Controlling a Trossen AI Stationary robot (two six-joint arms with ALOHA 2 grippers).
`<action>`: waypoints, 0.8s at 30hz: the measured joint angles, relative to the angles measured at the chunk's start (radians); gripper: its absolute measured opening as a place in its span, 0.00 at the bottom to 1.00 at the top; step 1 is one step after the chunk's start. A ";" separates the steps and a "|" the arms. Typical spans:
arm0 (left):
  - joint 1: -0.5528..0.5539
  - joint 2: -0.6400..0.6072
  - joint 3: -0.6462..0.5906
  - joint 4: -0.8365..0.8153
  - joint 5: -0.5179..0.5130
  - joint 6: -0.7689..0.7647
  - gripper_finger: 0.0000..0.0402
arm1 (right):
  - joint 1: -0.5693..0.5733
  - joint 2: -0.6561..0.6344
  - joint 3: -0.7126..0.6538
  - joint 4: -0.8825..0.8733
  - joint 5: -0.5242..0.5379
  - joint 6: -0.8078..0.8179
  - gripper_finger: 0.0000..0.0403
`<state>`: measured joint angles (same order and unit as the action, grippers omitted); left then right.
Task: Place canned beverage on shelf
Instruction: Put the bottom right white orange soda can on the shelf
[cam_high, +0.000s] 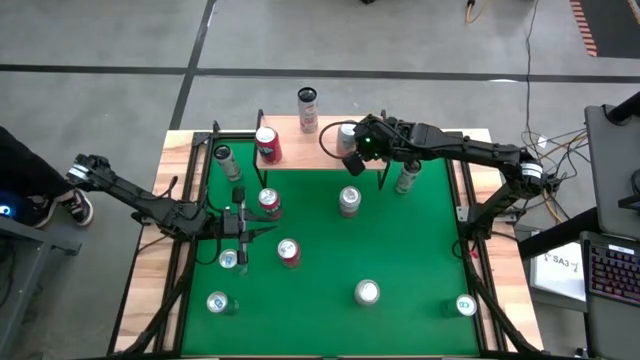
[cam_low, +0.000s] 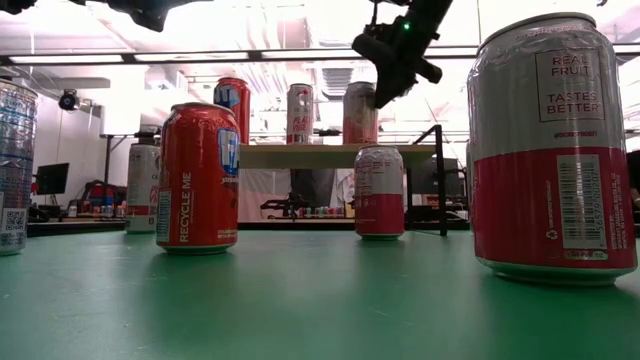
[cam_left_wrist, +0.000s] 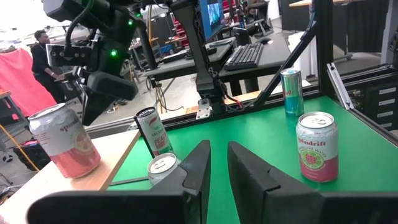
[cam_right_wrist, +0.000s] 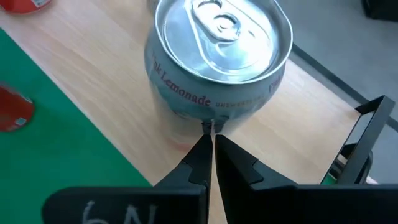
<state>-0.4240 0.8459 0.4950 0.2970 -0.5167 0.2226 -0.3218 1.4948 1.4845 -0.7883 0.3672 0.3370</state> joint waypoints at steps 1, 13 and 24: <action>0.000 0.000 0.000 0.000 0.000 0.000 0.09 | 0.000 0.000 0.000 0.000 0.000 0.001 0.03; 0.000 0.000 0.000 0.000 0.000 0.000 0.09 | 0.014 0.036 0.000 0.068 -0.089 0.002 0.03; 0.000 0.000 0.000 0.000 0.000 0.000 0.09 | 0.008 0.080 0.000 0.124 -0.032 0.034 0.03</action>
<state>-0.4239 0.8463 0.4950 0.2974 -0.5167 0.2222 -0.3136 1.5745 1.4845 -0.6646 0.3349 0.3711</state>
